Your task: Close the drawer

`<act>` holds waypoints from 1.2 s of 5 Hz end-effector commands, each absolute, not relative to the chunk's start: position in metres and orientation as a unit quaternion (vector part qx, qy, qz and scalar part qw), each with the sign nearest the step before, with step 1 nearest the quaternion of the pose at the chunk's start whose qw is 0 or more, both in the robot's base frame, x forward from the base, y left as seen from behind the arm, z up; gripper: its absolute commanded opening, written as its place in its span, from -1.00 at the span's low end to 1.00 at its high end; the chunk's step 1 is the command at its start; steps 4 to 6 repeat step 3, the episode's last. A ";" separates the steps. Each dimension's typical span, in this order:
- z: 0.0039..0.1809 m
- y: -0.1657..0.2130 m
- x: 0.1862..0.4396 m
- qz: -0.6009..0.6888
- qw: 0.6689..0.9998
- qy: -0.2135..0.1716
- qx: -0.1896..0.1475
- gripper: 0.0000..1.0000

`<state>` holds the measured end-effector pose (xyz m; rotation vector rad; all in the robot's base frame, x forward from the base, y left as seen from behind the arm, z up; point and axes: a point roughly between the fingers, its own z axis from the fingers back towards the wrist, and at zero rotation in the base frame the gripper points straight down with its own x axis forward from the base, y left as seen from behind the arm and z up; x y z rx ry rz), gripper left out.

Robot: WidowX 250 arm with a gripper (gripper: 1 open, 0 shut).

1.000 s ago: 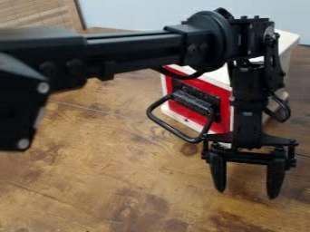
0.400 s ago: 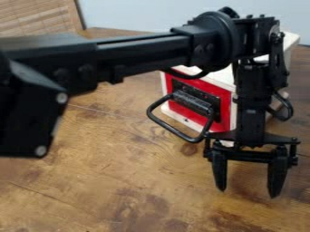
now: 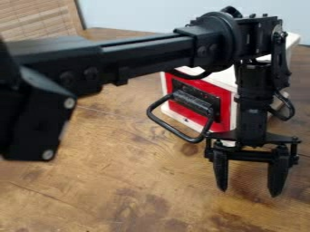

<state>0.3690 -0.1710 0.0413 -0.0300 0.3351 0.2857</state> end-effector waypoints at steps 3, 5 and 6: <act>0.094 -0.153 0.400 0.097 0.992 0.077 -0.032 1.00; 0.094 -0.153 0.400 0.097 0.992 0.077 -0.032 1.00; 0.094 -0.153 0.400 0.097 0.992 0.077 -0.032 1.00</act>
